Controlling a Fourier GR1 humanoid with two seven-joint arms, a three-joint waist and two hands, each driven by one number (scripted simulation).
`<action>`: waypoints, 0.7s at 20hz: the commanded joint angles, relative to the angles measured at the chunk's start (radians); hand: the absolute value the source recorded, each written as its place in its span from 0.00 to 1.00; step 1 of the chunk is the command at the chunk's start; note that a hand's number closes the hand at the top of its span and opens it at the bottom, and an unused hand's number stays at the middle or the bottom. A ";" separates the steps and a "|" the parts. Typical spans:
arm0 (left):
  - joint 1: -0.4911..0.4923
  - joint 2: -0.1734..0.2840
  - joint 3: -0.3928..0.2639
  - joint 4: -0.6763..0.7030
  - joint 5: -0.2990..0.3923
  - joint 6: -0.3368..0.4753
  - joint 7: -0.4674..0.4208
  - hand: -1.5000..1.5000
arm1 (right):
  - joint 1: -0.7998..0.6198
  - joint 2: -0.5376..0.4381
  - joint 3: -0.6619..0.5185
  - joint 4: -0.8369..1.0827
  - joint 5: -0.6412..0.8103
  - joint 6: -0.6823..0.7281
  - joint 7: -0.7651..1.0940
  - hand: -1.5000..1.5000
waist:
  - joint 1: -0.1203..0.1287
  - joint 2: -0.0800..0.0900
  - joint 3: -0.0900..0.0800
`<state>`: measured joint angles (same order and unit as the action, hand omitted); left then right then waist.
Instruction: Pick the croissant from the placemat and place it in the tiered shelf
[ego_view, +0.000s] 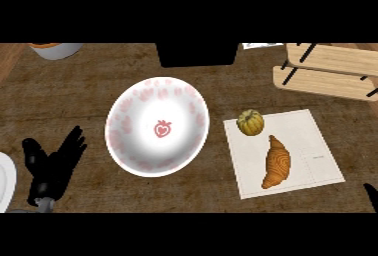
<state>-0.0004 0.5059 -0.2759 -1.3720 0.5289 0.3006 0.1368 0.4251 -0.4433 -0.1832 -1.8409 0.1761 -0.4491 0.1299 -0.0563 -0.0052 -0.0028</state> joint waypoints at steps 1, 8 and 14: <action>-0.028 0.003 0.016 0.045 0.002 -0.041 0.026 0.50 | 0.193 -0.010 0.015 -0.204 0.014 0.069 0.026 0.00 | 0.027 0.002 0.001; -0.068 -0.020 0.027 0.076 -0.013 -0.075 0.007 0.50 | 0.227 -0.086 0.115 -0.510 0.090 0.209 0.376 0.00 | 0.051 0.008 0.000; -0.067 -0.069 -0.014 0.036 -0.044 -0.042 0.032 0.50 | 0.084 -0.159 0.194 -0.649 0.217 0.284 0.843 0.00 | 0.081 0.013 -0.001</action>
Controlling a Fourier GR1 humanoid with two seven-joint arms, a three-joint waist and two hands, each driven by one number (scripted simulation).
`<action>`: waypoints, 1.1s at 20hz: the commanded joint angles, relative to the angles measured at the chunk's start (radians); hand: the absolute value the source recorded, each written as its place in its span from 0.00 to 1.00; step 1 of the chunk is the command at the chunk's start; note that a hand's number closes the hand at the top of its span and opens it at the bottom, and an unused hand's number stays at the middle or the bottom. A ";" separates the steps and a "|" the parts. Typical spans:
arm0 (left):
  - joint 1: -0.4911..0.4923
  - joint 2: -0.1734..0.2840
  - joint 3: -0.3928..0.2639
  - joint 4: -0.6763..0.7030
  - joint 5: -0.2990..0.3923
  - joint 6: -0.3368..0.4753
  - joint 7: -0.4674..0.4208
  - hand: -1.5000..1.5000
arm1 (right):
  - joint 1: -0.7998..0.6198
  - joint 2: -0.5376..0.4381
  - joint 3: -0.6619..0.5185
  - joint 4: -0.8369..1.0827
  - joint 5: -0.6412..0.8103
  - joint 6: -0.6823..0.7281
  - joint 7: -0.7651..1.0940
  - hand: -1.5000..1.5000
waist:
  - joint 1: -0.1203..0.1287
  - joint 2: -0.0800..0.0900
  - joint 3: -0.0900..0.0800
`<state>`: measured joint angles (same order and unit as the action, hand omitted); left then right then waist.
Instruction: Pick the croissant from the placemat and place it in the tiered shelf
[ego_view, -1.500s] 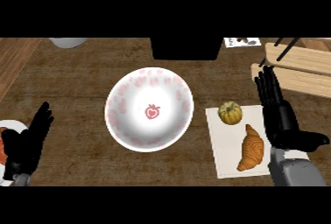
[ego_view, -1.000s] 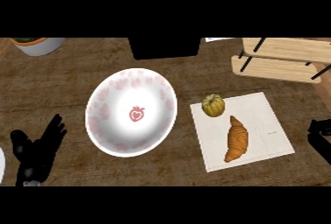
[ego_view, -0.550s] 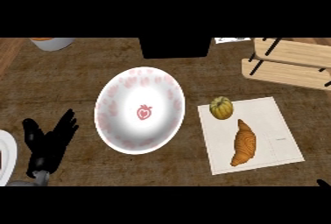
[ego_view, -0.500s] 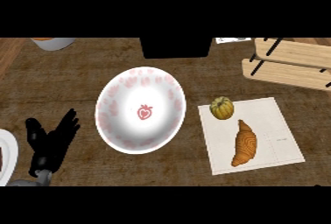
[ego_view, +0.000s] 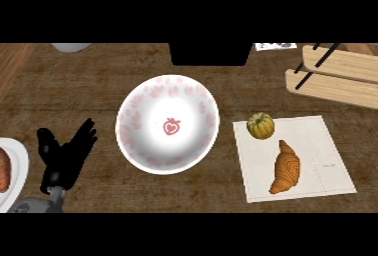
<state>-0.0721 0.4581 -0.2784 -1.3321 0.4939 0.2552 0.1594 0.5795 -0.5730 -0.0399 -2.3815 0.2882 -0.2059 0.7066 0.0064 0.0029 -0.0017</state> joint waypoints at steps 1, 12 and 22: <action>-0.020 -0.008 -0.007 -0.003 -0.010 -0.002 0.035 0.50 | -0.139 -0.040 0.065 -0.090 0.121 0.039 0.337 0.00 | 0.023 0.006 -0.002; -0.033 -0.017 0.004 0.037 -0.030 -0.042 0.023 0.50 | -0.569 0.043 0.271 0.268 0.359 0.132 0.651 0.00 | 0.035 0.006 -0.001; -0.017 -0.032 0.030 0.038 -0.031 -0.040 0.026 0.50 | -0.641 0.248 0.392 0.474 0.504 0.214 0.710 0.00 | 0.010 -0.001 0.000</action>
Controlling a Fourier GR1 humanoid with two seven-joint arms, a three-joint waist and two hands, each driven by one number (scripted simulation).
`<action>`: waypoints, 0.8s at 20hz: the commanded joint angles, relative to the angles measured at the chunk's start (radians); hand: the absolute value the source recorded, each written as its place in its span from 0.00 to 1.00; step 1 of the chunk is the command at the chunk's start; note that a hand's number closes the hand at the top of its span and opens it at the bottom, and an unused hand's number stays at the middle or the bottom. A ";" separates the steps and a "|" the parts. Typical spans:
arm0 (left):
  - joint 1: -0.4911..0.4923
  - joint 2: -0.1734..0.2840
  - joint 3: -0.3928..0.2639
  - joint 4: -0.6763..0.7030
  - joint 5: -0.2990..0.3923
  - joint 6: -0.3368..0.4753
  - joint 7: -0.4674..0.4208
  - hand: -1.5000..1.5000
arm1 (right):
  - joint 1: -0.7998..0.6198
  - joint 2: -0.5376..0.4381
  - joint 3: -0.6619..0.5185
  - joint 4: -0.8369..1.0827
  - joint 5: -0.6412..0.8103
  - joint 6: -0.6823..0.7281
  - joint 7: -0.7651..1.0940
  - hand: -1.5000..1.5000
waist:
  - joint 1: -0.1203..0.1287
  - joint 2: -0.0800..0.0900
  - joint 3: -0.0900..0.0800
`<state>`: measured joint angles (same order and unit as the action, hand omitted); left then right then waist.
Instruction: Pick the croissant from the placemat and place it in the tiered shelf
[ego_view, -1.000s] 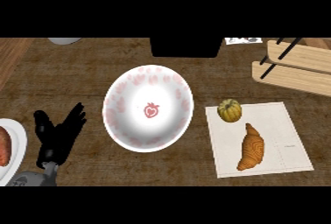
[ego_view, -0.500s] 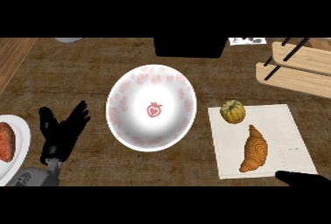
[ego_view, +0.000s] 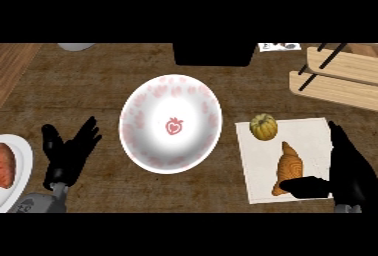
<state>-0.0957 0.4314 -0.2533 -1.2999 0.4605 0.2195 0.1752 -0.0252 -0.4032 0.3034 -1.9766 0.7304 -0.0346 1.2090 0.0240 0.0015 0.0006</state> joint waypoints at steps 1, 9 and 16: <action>0.015 -0.046 -0.024 -0.021 -0.023 0.046 0.010 0.50 | -0.016 0.073 0.034 0.077 0.051 0.066 0.202 0.00 | -0.012 -0.001 -0.002; 0.032 -0.005 0.030 -0.022 -0.003 -0.006 0.020 0.50 | -0.059 0.177 0.001 0.163 0.209 0.100 0.201 0.00 | -0.018 -0.001 -0.002; 0.019 -0.051 0.019 0.002 -0.049 0.008 0.008 0.50 | -0.056 0.289 -0.021 0.199 0.314 0.128 0.154 0.00 | -0.024 -0.001 -0.001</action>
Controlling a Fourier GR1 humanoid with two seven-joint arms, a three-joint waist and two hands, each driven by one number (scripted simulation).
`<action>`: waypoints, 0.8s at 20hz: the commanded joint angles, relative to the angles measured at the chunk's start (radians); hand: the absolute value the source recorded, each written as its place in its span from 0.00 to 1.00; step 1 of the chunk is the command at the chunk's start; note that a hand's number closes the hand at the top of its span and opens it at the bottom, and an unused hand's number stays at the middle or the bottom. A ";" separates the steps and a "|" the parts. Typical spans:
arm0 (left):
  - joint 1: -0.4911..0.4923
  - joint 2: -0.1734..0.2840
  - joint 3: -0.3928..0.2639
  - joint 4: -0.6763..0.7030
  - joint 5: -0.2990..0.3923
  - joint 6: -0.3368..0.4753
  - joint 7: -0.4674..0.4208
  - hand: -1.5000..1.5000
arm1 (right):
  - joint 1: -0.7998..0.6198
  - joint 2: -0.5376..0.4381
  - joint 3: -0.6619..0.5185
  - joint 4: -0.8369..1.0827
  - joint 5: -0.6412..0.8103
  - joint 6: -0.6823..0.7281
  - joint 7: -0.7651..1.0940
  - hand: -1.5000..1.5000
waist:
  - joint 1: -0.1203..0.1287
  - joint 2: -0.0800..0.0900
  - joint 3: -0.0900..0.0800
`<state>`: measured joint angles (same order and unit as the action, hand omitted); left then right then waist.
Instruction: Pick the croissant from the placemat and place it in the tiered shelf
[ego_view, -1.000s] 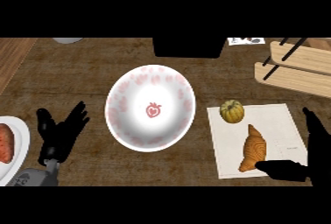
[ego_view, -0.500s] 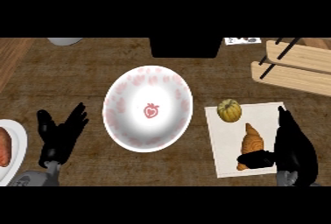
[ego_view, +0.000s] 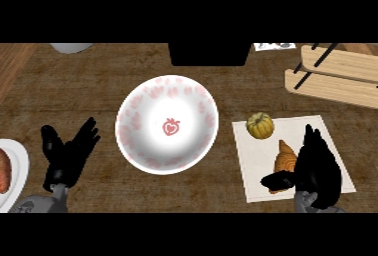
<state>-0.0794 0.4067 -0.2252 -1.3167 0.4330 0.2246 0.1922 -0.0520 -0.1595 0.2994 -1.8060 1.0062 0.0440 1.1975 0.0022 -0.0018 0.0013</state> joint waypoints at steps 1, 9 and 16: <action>-0.014 -0.014 0.014 0.036 -0.004 -0.011 0.004 0.50 | -0.027 0.063 -0.030 0.091 0.055 0.016 0.140 0.00 | -0.001 0.004 -0.002; 0.021 -0.008 0.025 0.023 -0.036 -0.035 -0.008 0.50 | -0.008 0.097 -0.115 0.162 0.142 0.037 0.071 0.00 | -0.002 0.002 -0.002; 0.014 -0.048 0.059 0.088 -0.071 -0.076 -0.066 0.50 | -0.060 0.157 -0.136 0.252 0.220 -0.035 0.025 0.00 | -0.002 0.003 -0.002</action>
<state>-0.0517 0.3900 -0.1775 -1.3169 0.3910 0.1747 0.1772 -0.0764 -0.0431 0.1539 -1.5941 1.1878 0.0489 1.1104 0.0026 -0.0021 0.0028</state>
